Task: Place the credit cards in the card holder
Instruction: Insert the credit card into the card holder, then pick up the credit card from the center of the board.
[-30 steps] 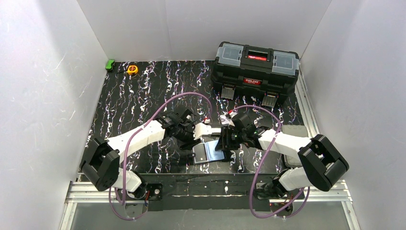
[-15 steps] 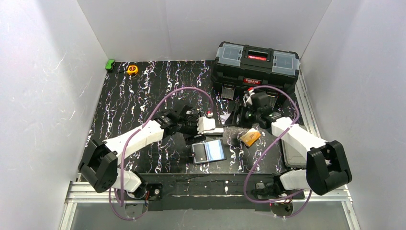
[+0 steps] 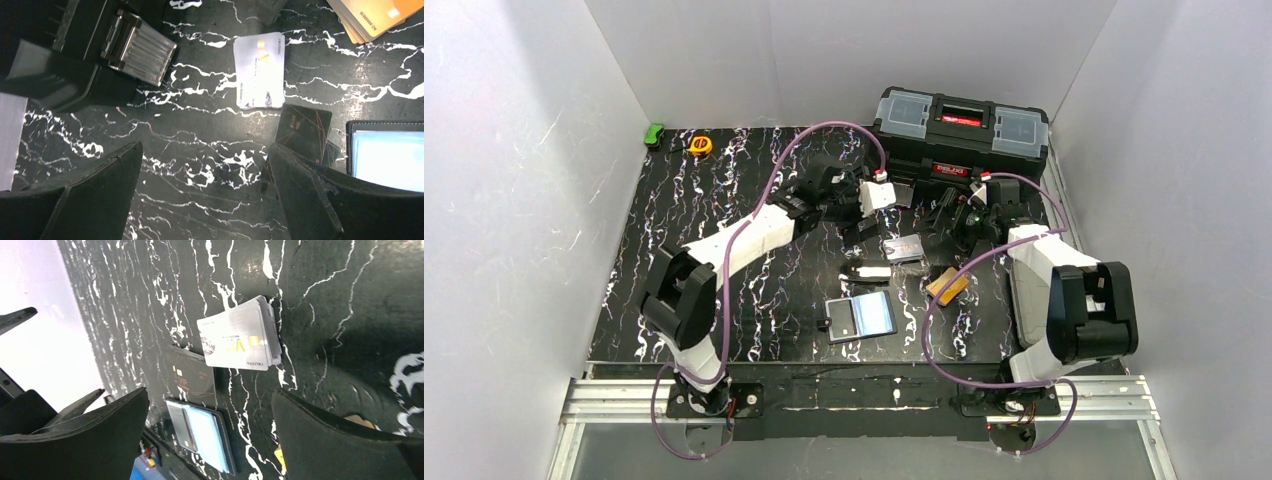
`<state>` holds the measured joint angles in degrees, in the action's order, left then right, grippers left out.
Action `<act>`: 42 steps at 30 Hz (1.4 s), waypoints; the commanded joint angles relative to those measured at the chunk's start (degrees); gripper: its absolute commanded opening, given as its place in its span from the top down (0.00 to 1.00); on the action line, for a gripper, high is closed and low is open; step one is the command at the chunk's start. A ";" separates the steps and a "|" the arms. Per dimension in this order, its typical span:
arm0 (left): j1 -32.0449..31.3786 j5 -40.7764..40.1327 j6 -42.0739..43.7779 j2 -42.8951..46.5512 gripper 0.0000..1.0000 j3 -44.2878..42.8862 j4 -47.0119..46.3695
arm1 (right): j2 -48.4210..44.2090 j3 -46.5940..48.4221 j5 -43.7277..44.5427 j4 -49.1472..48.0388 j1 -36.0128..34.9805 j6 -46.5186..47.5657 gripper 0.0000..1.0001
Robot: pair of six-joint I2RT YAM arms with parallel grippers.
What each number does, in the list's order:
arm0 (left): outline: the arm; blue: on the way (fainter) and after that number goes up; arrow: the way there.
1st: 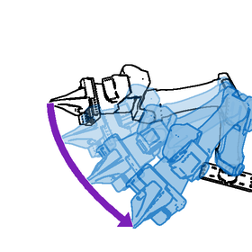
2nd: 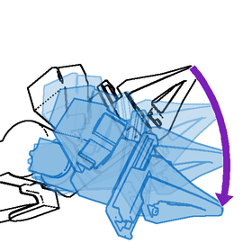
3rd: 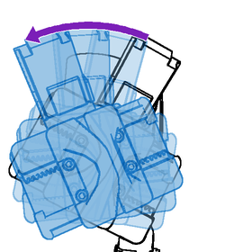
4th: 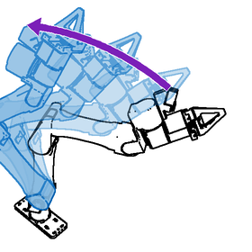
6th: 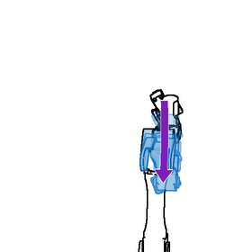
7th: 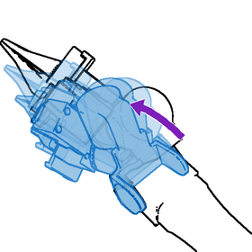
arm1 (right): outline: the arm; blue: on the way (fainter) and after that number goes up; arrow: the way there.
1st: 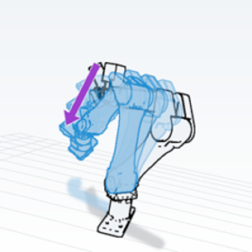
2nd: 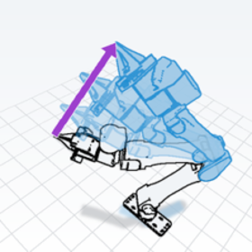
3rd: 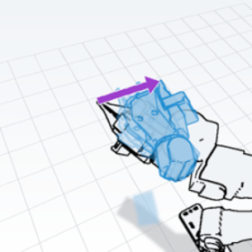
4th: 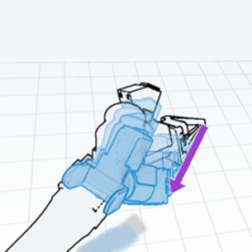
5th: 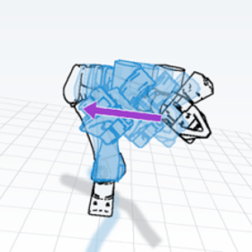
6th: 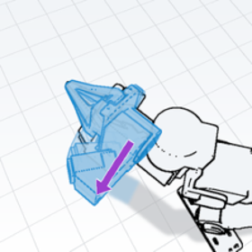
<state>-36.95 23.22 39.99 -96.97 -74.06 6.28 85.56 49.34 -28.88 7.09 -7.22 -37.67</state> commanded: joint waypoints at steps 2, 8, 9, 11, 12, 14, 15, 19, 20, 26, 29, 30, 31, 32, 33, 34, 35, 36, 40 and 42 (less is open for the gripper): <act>1.48 6.51 -0.14 -6.45 0.02 -9.42 4.90 | 1.18 0.40 -1.94 -5.71 0.71 -2.25 0.02; 1.53 5.73 1.04 -10.42 0.02 -8.21 -3.49 | -0.99 1.74 11.71 -1.06 -1.63 1.82 0.02; 1.57 6.17 1.28 -11.05 0.02 -8.34 -4.04 | -1.23 1.88 12.59 -0.93 -1.99 1.90 0.02; 1.49 6.46 1.66 -12.55 0.02 -8.97 -4.91 | -0.69 1.08 11.06 -2.89 -1.78 0.19 0.02; 1.45 6.38 1.65 -13.39 0.00 -9.64 -4.98 | 0.14 0.36 9.24 -4.58 -0.86 -2.28 0.00; 1.31 6.24 1.37 -15.68 0.01 -11.46 -4.61 | 2.44 -1.61 3.38 -10.74 0.90 -6.36 0.00; 1.15 6.30 1.55 -16.46 0.01 -12.15 -4.47 | 3.40 -2.76 0.58 -14.48 1.28 -7.84 0.00; 0.22 5.01 2.11 -18.99 0.01 -13.96 -4.86 | 3.60 -1.24 6.32 -11.20 -0.34 -3.97 0.00; 0.07 4.62 2.19 -19.64 0.01 -14.42 -4.94 | 3.53 -0.92 6.69 -11.02 -0.41 -3.42 0.00; -0.59 2.60 1.16 -23.53 0.01 -18.39 -4.89 | 5.78 1.22 7.72 -8.51 -0.89 -1.45 0.17; -1.49 1.18 1.59 -24.67 0.01 -18.56 -5.13 | 7.52 1.06 7.37 -8.84 -1.34 -1.27 0.20; -1.77 0.50 1.94 -25.07 0.01 -18.47 -5.25 | 7.98 0.86 7.28 -9.18 -1.45 -1.41 0.21; -2.15 -0.39 2.28 -25.52 0.00 -18.34 -5.73 | 8.25 0.53 7.24 -9.69 -1.53 -1.63 0.21; -2.41 -1.55 2.44 -26.06 0.01 -18.22 -5.91 | 8.41 0.23 7.26 -10.14 -1.56 -1.71 0.21; -2.57 -2.42 2.46 -26.51 0.01 -18.40 -5.93 | 8.54 0.01 7.43 -10.31 -1.56 -1.75 0.21; -2.60 -2.90 2.30 -27.04 0.00 -18.81 -5.93 | 8.64 -0.22 7.68 -10.34 -1.64 -1.83 0.21; -2.63 -3.32 2.07 -27.68 0.02 -19.32 -5.91 | 8.59 -0.59 7.96 -10.60 -1.65 -1.89 0.21; -2.80 -3.78 2.07 -28.21 0.04 -19.81 -5.93 | 8.57 -0.91 8.03 -10.87 -1.65 -1.88 0.21; -3.49 -5.52 3.35 -29.90 0.05 -20.89 -5.93 | 9.56 -1.21 7.33 -11.67 -1.65 -2.40 0.21; -3.71 -6.24 3.28 -30.41 0.05 -21.40 -5.89 | 10.35 -1.31 6.62 -12.19 -1.65 -2.85 0.22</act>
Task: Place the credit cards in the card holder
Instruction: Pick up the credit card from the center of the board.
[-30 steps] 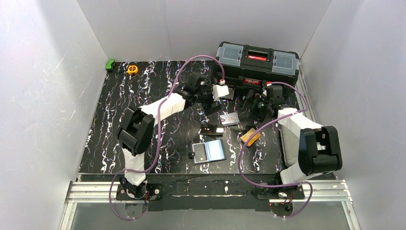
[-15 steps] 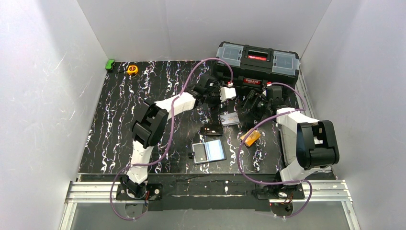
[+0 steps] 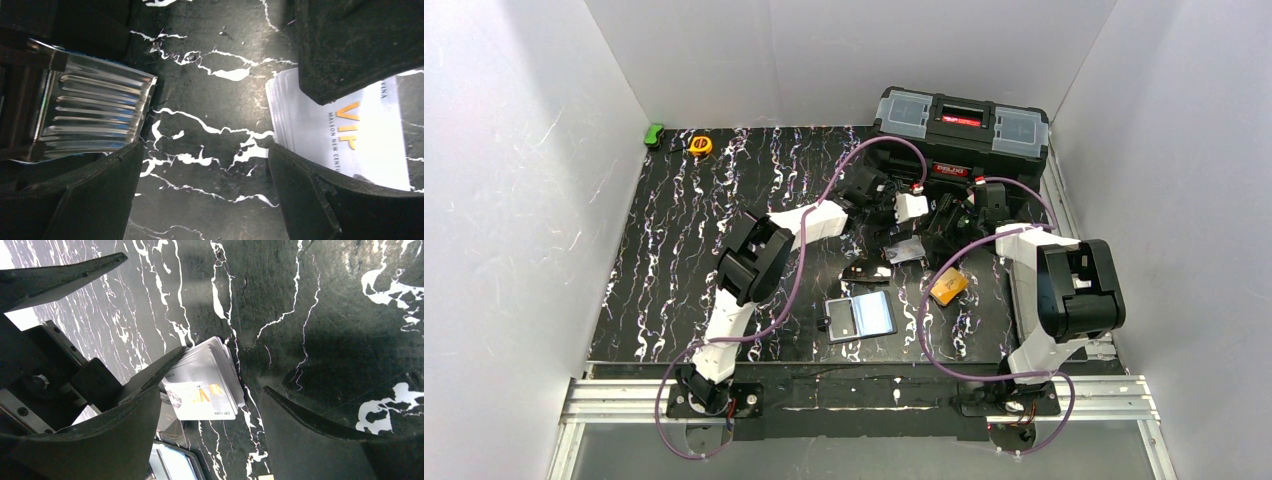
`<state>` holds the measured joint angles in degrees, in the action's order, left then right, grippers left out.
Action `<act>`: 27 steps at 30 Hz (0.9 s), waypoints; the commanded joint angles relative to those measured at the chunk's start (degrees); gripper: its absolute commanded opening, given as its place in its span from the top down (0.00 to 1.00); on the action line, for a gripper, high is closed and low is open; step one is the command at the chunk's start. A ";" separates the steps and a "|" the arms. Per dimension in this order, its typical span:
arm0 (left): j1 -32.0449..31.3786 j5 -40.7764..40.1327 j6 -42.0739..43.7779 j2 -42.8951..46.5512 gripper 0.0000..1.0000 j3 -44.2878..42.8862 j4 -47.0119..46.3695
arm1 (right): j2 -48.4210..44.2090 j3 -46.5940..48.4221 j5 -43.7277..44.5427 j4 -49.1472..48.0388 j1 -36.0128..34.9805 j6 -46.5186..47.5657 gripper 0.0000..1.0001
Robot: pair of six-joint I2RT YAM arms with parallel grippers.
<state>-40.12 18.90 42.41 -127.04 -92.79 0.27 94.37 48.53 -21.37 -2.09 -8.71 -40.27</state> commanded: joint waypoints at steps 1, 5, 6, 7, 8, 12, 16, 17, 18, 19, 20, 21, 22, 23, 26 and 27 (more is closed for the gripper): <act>-0.61 -2.08 0.69 -0.49 0.06 -2.78 0.28 | 1.68 -0.73 -1.36 -3.27 -0.17 -0.48 0.22; -0.97 -1.99 1.08 0.03 0.06 -1.24 0.09 | 1.74 -1.86 -1.70 -3.77 -0.42 -1.19 0.23; -1.07 -1.94 0.97 0.48 0.06 -0.61 0.08 | 1.58 -2.39 -1.83 -4.04 -0.51 -1.60 0.24; -1.12 -2.23 0.77 0.87 0.06 -0.15 0.08 | 1.34 -2.90 -1.84 -4.20 -0.56 -1.77 0.24; -1.16 -2.61 0.46 1.25 0.06 0.24 -1.43 | 0.97 -3.44 -1.65 -4.28 -0.60 -1.94 0.25; -0.45 -5.16 -0.87 2.47 0.06 0.70 -2.77 | -0.45 -4.99 -1.06 -4.06 -0.69 -1.86 0.24; 0.51 -7.35 -2.32 3.50 0.03 -0.09 -3.19 | -1.14 -5.69 -1.44 -3.88 -0.69 -2.42 0.23; 0.79 -7.62 -2.74 4.00 0.03 -0.12 -3.41 | -1.32 -5.79 -1.61 -3.81 -0.77 -2.67 0.23; 0.84 -7.89 -3.19 4.34 0.03 -0.29 -3.44 | -1.55 -5.94 -1.70 -3.60 -0.74 -2.91 0.23; 0.84 -8.20 -3.52 4.72 0.03 -0.47 -3.32 | -1.86 -6.11 -1.69 -3.36 -0.85 -3.11 0.23; 0.89 -8.21 -3.76 5.10 0.03 -0.54 -3.03 | -2.12 -6.21 -1.56 -2.91 -1.05 -3.22 0.23; 0.96 -7.85 -3.93 5.52 0.03 -0.47 -2.78 | -2.47 -6.17 -1.17 -2.05 -1.24 -3.31 0.22; 0.90 -7.45 -4.08 6.03 0.02 -0.32 -2.67 | -2.69 -6.17 -0.80 -1.40 -1.43 -3.32 0.22; 0.91 -6.94 -4.36 6.46 0.03 -0.21 -2.30 | -2.91 -6.24 -0.63 -1.09 -1.62 -3.42 0.22; 0.87 -3.81 -5.47 8.04 0.03 0.91 -1.04 | -3.06 -6.52 -0.72 -0.91 -1.95 -4.08 0.23; 0.72 -3.04 -5.78 8.66 0.03 1.51 -0.81 | -3.03 -6.52 -0.70 -0.90 -2.12 -4.24 0.23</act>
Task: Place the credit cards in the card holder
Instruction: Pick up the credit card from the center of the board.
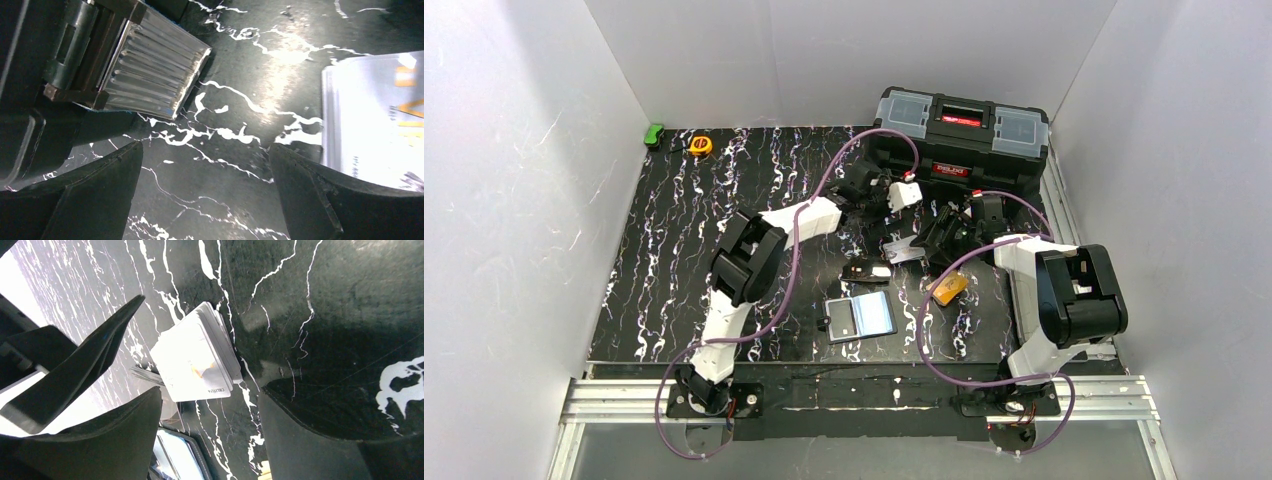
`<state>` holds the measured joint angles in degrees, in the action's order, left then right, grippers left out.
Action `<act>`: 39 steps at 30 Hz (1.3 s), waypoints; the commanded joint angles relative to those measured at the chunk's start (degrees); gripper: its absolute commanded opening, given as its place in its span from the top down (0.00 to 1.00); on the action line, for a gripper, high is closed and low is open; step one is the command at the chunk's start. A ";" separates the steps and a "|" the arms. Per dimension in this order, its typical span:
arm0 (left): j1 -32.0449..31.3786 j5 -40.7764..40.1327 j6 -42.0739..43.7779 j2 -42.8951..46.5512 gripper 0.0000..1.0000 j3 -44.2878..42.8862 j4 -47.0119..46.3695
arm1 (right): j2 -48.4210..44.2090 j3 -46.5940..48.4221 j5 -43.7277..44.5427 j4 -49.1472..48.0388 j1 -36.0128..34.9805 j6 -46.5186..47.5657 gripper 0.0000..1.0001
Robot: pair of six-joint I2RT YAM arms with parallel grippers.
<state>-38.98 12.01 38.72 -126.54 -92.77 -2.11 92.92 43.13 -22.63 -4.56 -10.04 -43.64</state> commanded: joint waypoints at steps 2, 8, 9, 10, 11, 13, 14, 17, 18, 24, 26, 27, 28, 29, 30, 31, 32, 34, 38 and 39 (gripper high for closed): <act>-0.68 4.76 -2.42 9.16 0.03 2.54 1.75 | -1.27 -1.27 0.30 1.21 -1.00 -1.39 0.23; -1.81 8.50 -3.47 10.59 0.03 3.82 4.62 | -0.55 -1.69 -0.57 0.07 -1.29 -2.24 0.25; -2.00 8.81 -3.43 10.37 0.03 3.89 4.99 | -0.57 -1.73 -0.61 0.01 -1.29 -2.20 0.25; -2.23 9.04 -3.24 10.21 0.03 3.90 5.35 | -0.70 -1.74 -0.53 0.09 -1.25 -2.20 0.25; -2.50 9.01 -3.00 9.91 0.03 4.01 5.44 | -0.84 -1.81 -0.49 0.15 -1.29 -2.19 0.25; -2.70 8.79 -2.69 9.26 0.03 3.88 5.44 | -1.11 -1.91 -0.44 0.16 -1.35 -2.24 0.25; -2.76 8.54 -2.69 8.78 0.03 3.69 5.45 | -1.12 -1.91 -0.48 0.16 -1.30 -2.20 0.25; -2.91 6.87 -2.34 7.60 0.04 3.09 4.26 | -1.25 -2.00 -0.59 0.12 -1.29 -2.21 0.26; -2.89 6.09 -2.38 7.22 0.04 2.93 3.55 | -1.19 -2.05 -0.67 0.03 -1.35 -2.23 0.26; -3.08 5.33 -2.58 6.48 0.05 2.33 2.46 | -1.01 -2.65 -1.32 -0.70 -1.29 -2.48 0.28; -3.27 5.31 -2.25 6.34 0.05 2.71 2.47 | -1.08 -2.77 -1.49 -0.96 -1.29 -2.71 0.28; -3.26 5.29 -2.26 6.29 0.05 2.88 2.53 | -1.14 -2.87 -1.51 -1.14 -1.29 -2.72 0.29; -3.34 5.30 -2.25 6.28 0.05 3.20 2.48 | -1.21 -2.96 -1.50 -1.22 -1.29 -2.82 0.29; -3.44 5.25 -2.12 6.24 0.05 3.36 2.46 | -1.18 -3.01 -1.46 -1.32 -1.29 -2.90 0.29; -3.53 5.30 -2.08 6.23 0.05 3.67 2.44 | -1.25 -3.04 -1.49 -1.37 -1.29 -2.94 0.29; -3.58 5.35 -2.00 6.19 0.05 3.65 2.46 | -1.13 -3.05 -1.52 -1.48 -1.29 -3.06 0.29; -3.64 5.39 -1.94 6.16 0.05 3.80 2.46 | -1.12 -3.03 -1.58 -1.57 -1.29 -3.11 0.29; -3.88 5.44 -1.62 6.08 0.05 3.97 2.46 | -1.00 -3.14 -1.78 -1.88 -1.30 -3.50 0.29; -4.18 5.11 -0.90 5.69 0.05 4.16 2.54 | -1.03 -3.27 -1.84 -2.28 -1.34 -3.88 0.29; -4.16 4.86 -0.99 5.55 0.05 4.10 2.55 | -1.07 -3.36 -1.84 -2.31 -1.30 -3.94 0.29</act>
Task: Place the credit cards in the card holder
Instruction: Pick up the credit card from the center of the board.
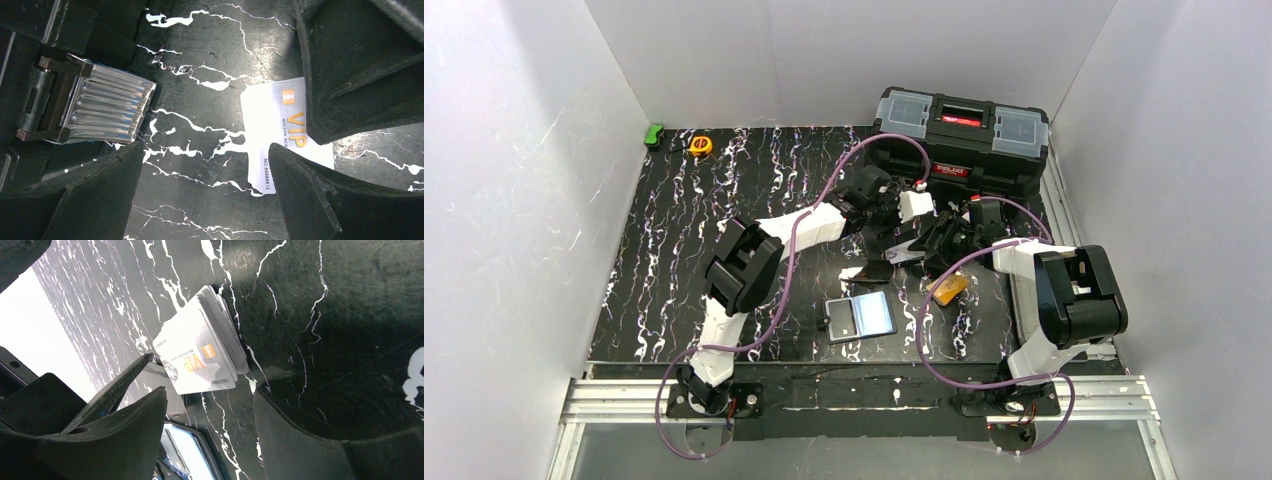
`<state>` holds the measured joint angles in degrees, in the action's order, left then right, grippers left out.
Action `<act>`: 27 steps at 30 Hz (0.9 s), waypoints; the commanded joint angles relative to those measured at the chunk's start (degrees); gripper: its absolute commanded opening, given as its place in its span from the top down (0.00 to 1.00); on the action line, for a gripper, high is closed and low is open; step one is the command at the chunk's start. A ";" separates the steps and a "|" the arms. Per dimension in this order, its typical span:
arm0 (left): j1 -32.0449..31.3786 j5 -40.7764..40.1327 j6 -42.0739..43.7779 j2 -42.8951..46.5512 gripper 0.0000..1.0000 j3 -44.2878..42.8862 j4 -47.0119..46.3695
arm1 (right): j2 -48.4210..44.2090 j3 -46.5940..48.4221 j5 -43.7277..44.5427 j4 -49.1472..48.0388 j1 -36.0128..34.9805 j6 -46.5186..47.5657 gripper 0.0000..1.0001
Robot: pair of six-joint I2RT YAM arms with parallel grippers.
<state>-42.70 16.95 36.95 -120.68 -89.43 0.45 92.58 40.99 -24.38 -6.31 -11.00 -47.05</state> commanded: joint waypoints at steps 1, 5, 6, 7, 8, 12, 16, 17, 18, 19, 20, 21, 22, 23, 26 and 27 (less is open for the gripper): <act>-0.47 -0.22 0.81 -0.48 0.05 0.81 -0.03 | -0.81 -1.24 -0.07 -0.55 -0.33 -0.51 0.29; -0.43 -1.17 1.08 -1.43 0.05 0.70 -0.09 | -1.07 -1.59 -0.14 -0.78 -0.33 -0.75 0.29; -0.45 -1.41 1.15 -1.69 0.05 0.65 -0.04 | -1.06 -1.74 -0.14 -0.87 -0.33 -0.87 0.29; -0.51 -1.55 1.19 -2.02 0.05 0.58 -0.08 | -1.08 -1.86 -0.21 -1.01 -0.33 -1.09 0.29; -0.54 -1.51 1.13 -2.27 0.05 0.70 -0.01 | -1.20 -2.17 -0.28 -1.35 -0.33 -1.39 0.29; -1.02 0.64 1.81 -1.42 0.05 2.35 0.80 | -0.73 -2.96 -0.85 -3.43 -0.33 -3.32 0.29; -1.86 5.59 -0.11 1.00 0.05 4.67 4.62 | -0.53 -3.81 -0.76 -4.33 -0.33 -4.18 0.29; -1.86 5.57 -1.22 1.22 0.05 4.08 5.85 | -0.51 -3.78 -0.76 -4.33 -0.33 -4.17 0.29; -1.73 5.41 -2.58 1.55 0.05 2.96 6.89 | -0.53 -3.87 -0.65 -4.25 -0.22 -4.11 0.29; -1.06 5.39 -4.74 2.04 0.05 1.62 6.86 | -0.47 -3.90 -0.67 -4.24 -0.29 -4.08 0.29; -0.69 5.17 -5.79 2.17 0.05 0.60 6.91 | -0.43 -3.84 -0.67 -4.32 -0.27 -4.18 0.29; -0.24 5.02 -6.77 2.15 0.05 -0.56 7.26 | -0.37 -3.89 -0.67 -4.31 -0.29 -4.16 0.29; 0.20 4.84 -7.34 2.12 0.05 -1.60 7.57 | -0.33 -3.90 -0.71 -4.39 -0.25 -4.13 0.29; 0.60 4.36 -7.52 2.04 0.05 -2.20 7.40 | -0.22 -3.88 -0.75 -4.48 -0.25 -4.23 0.29; 1.02 1.80 -6.55 1.68 0.05 -1.74 5.28 | -0.11 -3.95 -0.75 -4.65 -0.28 -4.37 0.29; 1.01 0.79 -6.21 1.43 0.05 -1.55 4.82 | -0.07 -3.94 -0.75 -4.74 -0.26 -4.37 0.29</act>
<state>-42.72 20.12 31.73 -121.36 -89.54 5.02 92.25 38.02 -25.82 -11.20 -11.00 -51.35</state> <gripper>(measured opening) 0.948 0.708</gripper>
